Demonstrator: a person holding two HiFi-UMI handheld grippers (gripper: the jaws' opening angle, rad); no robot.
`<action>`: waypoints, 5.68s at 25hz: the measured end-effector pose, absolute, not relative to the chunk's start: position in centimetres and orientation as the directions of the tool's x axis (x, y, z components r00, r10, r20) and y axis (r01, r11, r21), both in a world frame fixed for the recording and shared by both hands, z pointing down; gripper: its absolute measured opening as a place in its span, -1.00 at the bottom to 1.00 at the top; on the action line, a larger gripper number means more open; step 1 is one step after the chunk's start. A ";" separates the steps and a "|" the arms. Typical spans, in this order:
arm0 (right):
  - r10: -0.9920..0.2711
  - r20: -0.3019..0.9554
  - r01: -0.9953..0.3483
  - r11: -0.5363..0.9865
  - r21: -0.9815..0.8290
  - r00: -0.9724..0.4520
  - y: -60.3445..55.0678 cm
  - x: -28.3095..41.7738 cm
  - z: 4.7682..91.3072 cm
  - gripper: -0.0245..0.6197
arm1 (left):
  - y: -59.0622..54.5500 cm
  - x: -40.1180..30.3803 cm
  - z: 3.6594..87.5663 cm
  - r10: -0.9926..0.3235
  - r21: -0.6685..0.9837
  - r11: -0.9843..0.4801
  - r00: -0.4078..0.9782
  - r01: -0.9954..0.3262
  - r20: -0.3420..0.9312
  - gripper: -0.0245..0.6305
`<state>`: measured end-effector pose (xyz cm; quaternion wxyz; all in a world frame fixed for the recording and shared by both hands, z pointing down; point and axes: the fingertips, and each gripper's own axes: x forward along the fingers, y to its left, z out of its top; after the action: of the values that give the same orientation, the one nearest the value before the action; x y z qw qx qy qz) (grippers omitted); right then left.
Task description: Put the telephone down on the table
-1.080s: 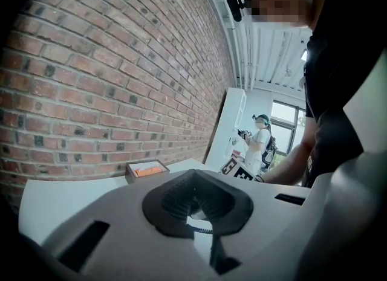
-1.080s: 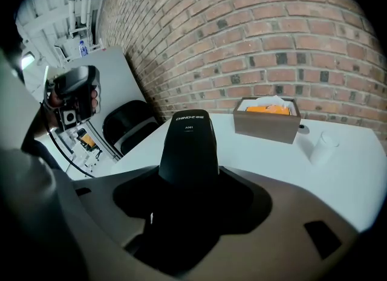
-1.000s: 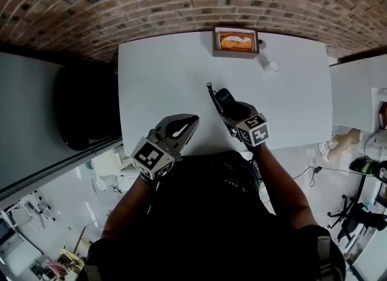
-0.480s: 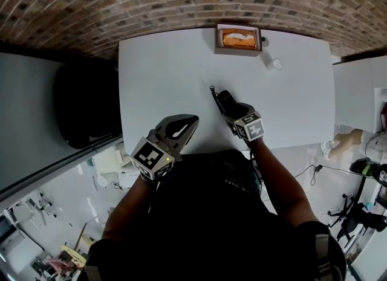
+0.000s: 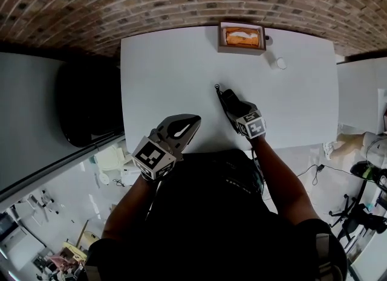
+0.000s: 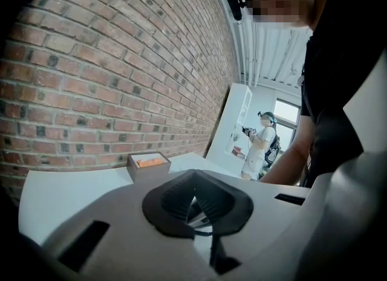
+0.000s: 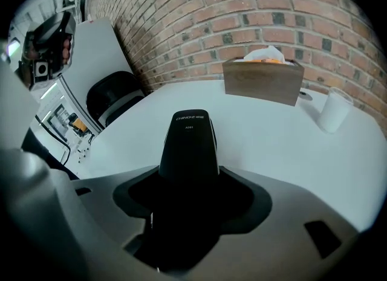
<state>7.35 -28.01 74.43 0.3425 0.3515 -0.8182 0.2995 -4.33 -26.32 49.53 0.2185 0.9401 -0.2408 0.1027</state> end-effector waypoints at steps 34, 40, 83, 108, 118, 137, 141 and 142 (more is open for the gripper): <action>-0.390 0.794 -0.794 0.580 -0.182 -0.467 -26.3 8.6 79.1 -0.07 | -26.0 -4.4 50.1 -0.405 0.368 -0.782 0.859 -0.503 0.314 -0.91; -0.394 0.782 -0.786 0.589 -0.189 -0.483 -26.1 8.5 78.9 -0.07 | -25.8 -4.8 50.1 -0.415 0.362 -0.782 0.857 -0.507 0.305 -0.91; -0.732 0.291 -0.775 0.629 -0.059 -0.616 -21.2 -0.7 46.8 -0.85 | -21.8 -9.3 42.9 -0.394 0.276 -0.873 0.915 -0.401 0.082 -0.91; -0.739 0.276 -0.785 0.608 -0.117 -0.614 -15.6 4.0 44.2 -0.85 | -18.5 -5.9 42.7 -0.401 0.268 -0.874 0.913 -0.404 0.069 -0.91; -0.703 0.249 -0.742 0.659 -0.121 -0.666 -9.5 12.0 43.2 -0.85 | -11.2 2.2 42.5 -0.430 0.243 -0.862 0.895 -0.445 0.113 -0.91; -0.635 0.202 -0.663 0.740 -0.116 -0.745 1.7 16.0 42.7 -0.85 | 2.3 3.9 42.3 -0.553 0.203 -0.789 0.815 -0.579 0.175 -0.91; -0.654 0.213 -0.684 0.720 -0.117 -0.725 3.6 14.5 42.4 -0.85 | 4.0 3.0 42.1 -0.526 0.202 -0.810 0.835 -0.550 0.162 -0.91; -0.657 0.219 -0.688 0.717 -0.115 -0.721 4.2 14.0 42.4 -0.85 | 4.5 2.7 42.1 -0.518 0.202 -0.816 0.840 -0.542 0.159 -0.91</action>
<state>14.01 4.20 42.41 0.0814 0.3643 -0.9229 0.0943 2.72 4.49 42.09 0.1203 0.9516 -0.2785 0.0485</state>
